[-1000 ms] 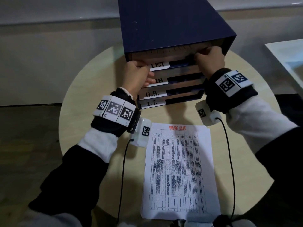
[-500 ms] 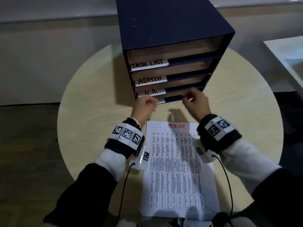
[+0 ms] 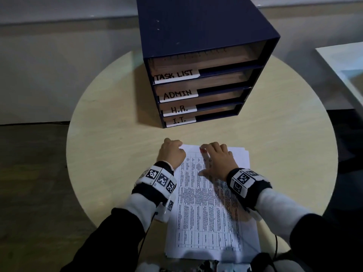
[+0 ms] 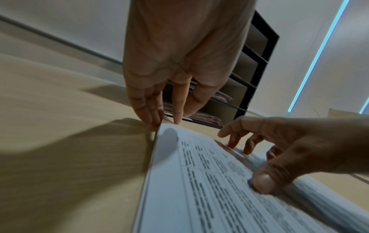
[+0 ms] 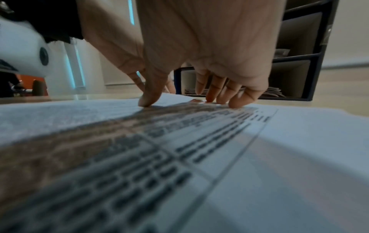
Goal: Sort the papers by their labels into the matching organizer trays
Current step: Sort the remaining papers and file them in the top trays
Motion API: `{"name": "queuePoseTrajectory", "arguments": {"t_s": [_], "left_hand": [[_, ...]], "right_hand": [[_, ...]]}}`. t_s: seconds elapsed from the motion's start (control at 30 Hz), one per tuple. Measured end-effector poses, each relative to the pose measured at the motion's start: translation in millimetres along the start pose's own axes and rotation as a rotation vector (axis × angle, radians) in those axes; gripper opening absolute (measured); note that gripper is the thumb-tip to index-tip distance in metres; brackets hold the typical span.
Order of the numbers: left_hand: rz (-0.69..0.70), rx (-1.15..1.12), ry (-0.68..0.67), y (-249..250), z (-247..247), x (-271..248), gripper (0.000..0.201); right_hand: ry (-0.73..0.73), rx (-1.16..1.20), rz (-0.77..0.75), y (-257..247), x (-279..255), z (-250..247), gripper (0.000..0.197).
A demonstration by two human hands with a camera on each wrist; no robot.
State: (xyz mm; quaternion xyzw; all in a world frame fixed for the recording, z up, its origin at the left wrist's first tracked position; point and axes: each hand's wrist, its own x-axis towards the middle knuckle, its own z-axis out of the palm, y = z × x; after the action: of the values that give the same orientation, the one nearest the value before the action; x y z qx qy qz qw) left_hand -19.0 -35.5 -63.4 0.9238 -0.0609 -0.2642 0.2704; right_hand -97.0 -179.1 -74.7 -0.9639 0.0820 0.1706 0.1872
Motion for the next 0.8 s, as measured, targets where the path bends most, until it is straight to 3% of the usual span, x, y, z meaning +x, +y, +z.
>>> {"name": "queuePoseTrajectory", "arguments": {"t_s": [0.2, 0.33, 0.47, 0.53, 0.63, 0.7, 0.8], "left_hand": [[0.082, -0.077, 0.09, -4, 2, -2, 0.033], [0.1, -0.348, -0.015, -9, 2, 2, 0.018], [0.105, -0.609, -0.209, -3, -3, -7, 0.053], [0.089, -0.589, -0.183, 0, -4, -4, 0.06], [0.101, -0.509, -0.088, -2, 0, 5, 0.048], [0.144, -0.36, -0.068, -5, 3, 7, 0.044], [0.16, -0.073, -0.035, -12, 5, 10, 0.043]], "right_hand": [[0.031, -0.044, -0.004, 0, -4, 4, 0.105], [0.06, -0.109, 0.012, 0, -5, 2, 0.107], [0.104, -0.202, -0.018, -3, -9, 0, 0.085], [0.175, -0.237, -0.052, -7, -13, 2, 0.073], [0.297, -0.327, -0.08, -10, -14, 9, 0.056], [0.306, -0.337, -0.135, -10, -14, 15, 0.042], [0.346, -0.359, -0.216, -11, -15, 20, 0.037]]}}
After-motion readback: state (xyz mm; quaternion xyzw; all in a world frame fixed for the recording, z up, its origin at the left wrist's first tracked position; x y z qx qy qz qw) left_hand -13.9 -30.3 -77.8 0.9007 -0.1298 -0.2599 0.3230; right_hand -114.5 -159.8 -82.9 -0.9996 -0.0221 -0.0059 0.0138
